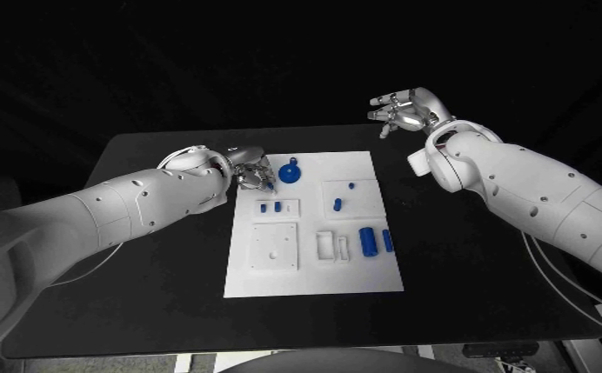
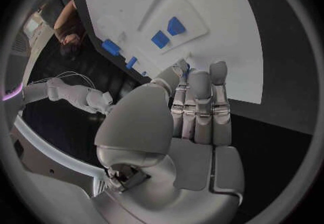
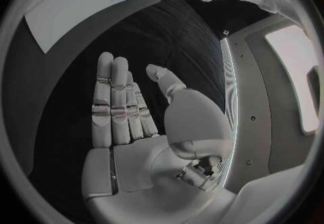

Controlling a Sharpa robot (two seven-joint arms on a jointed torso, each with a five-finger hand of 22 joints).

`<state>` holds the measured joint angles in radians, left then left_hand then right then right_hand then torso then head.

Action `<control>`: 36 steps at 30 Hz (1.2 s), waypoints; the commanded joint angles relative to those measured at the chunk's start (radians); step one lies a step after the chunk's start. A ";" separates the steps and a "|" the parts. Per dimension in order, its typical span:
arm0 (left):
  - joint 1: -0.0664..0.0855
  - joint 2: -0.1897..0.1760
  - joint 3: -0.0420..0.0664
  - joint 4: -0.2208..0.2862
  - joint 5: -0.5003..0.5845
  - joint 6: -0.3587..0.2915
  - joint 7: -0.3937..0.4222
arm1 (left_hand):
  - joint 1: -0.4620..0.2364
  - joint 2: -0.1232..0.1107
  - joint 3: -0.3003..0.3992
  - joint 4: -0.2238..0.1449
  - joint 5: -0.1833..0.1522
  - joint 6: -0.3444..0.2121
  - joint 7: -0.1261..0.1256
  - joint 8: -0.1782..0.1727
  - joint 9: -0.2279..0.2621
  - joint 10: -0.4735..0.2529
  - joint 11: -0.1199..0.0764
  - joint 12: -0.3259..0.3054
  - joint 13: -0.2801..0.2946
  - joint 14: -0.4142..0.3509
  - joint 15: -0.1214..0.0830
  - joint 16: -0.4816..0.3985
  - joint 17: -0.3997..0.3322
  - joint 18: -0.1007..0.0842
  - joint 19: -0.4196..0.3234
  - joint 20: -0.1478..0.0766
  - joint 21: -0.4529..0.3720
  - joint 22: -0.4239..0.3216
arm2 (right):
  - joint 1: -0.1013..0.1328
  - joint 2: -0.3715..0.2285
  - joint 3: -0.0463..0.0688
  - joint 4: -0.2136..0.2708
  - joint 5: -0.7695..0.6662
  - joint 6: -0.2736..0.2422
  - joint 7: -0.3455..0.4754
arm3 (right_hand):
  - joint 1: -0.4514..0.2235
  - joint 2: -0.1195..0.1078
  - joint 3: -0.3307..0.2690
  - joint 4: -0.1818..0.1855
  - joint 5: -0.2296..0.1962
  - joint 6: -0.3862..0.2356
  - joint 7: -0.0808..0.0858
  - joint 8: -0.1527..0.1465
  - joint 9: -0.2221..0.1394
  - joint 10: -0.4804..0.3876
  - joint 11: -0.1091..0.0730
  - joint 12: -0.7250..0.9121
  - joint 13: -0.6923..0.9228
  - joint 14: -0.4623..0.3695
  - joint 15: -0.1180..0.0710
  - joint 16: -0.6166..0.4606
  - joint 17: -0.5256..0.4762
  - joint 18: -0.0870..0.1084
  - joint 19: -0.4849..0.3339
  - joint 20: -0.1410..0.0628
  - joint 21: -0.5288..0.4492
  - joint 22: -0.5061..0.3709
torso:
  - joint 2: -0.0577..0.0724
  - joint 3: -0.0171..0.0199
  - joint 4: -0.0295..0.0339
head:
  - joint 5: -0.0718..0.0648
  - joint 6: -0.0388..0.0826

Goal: Assemble the parts on the task board

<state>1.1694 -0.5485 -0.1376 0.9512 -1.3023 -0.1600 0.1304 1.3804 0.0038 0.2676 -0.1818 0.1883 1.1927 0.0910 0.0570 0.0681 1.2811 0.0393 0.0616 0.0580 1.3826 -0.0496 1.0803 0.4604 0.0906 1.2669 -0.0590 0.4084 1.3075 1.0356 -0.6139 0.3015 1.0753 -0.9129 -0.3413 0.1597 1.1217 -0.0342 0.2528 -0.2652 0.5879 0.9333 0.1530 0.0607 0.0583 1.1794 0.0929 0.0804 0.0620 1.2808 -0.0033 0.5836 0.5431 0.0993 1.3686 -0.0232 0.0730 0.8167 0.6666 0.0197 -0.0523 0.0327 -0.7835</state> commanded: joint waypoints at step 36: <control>-0.020 0.028 -0.006 -0.031 -0.005 0.021 0.020 | 0.003 0.006 0.002 -0.010 -0.003 -0.002 0.006 0.006 0.001 -0.004 0.006 -0.003 0.001 0.005 0.004 -0.005 0.003 0.018 -0.001 -0.005 0.010 0.019 | 0.000 0.002 0.001 0.003 -0.006 0.008 0.004 | 0.000 -0.004 0.005 -0.004 0.006 0.006 0.001 -0.001 0.002 -0.005 0.000 -0.006 -0.002 0.002 0.003 0.005 -0.002 0.020 0.003 0.001 0.002 0.007 | 0.000 -0.0007 0.0014 | -0.012 -0.003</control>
<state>1.1545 -0.5239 -0.1428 0.9193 -1.3032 -0.1502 0.1404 1.3815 0.0025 0.2715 -0.1858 0.1883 1.1910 0.0892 0.0568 0.0681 1.2810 0.0393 0.0616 0.0591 1.3825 -0.0496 1.0803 0.4620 0.0902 1.2669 -0.0590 0.4154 1.3079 1.0356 -0.6130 0.3015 1.0772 -0.9134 -0.3414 0.1592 1.1217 -0.0343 0.2556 -0.2680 0.5880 0.9333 0.1528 0.0607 0.0583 1.1794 0.0929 0.0804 0.0620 1.2808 -0.0033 0.5837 0.5423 0.0992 1.3686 -0.0232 0.0730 0.8232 0.6673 0.0187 -0.0512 0.0206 -0.7873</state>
